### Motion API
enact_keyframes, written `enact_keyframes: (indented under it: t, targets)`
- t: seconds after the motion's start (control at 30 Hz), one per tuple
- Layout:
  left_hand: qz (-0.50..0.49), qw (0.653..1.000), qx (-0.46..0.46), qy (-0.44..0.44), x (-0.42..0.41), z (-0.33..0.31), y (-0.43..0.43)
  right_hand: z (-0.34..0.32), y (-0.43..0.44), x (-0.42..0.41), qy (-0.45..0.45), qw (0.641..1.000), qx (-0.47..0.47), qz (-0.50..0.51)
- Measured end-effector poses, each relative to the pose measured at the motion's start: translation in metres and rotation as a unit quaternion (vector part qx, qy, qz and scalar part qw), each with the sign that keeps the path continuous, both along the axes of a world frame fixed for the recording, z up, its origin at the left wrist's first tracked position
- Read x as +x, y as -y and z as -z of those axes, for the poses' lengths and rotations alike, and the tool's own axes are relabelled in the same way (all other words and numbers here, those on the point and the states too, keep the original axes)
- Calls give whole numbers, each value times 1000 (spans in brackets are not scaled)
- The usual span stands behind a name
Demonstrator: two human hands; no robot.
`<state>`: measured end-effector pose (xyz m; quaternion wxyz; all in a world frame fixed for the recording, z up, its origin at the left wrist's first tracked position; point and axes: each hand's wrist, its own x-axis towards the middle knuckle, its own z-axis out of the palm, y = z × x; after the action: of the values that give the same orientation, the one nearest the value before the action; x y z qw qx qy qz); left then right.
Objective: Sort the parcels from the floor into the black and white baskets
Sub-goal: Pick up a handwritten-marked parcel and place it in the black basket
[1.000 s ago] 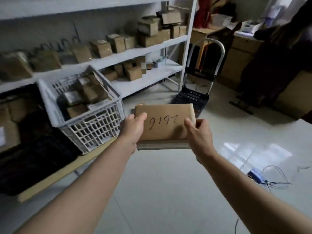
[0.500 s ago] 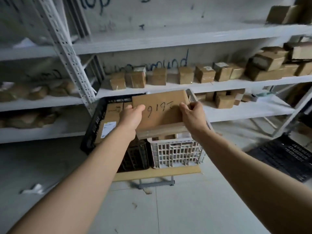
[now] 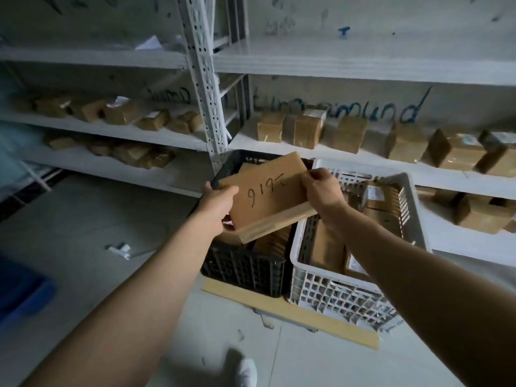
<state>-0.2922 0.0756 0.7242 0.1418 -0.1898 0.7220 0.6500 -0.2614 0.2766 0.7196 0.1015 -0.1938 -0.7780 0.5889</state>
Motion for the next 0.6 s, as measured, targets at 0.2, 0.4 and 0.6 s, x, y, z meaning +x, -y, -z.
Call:
enact_keyframes:
  t: [0.2, 0.4, 0.6]
  targets:
    - [45, 996, -37, 62, -59, 26, 10, 21, 2, -73, 33, 998, -37, -31]
    - [125, 985, -11, 117, -122, 53, 11, 49, 8, -150, 105, 994, -37, 7]
    - [120, 968, 18, 219, -151, 87, 5, 92, 11, -178, 181, 982, -5, 62]
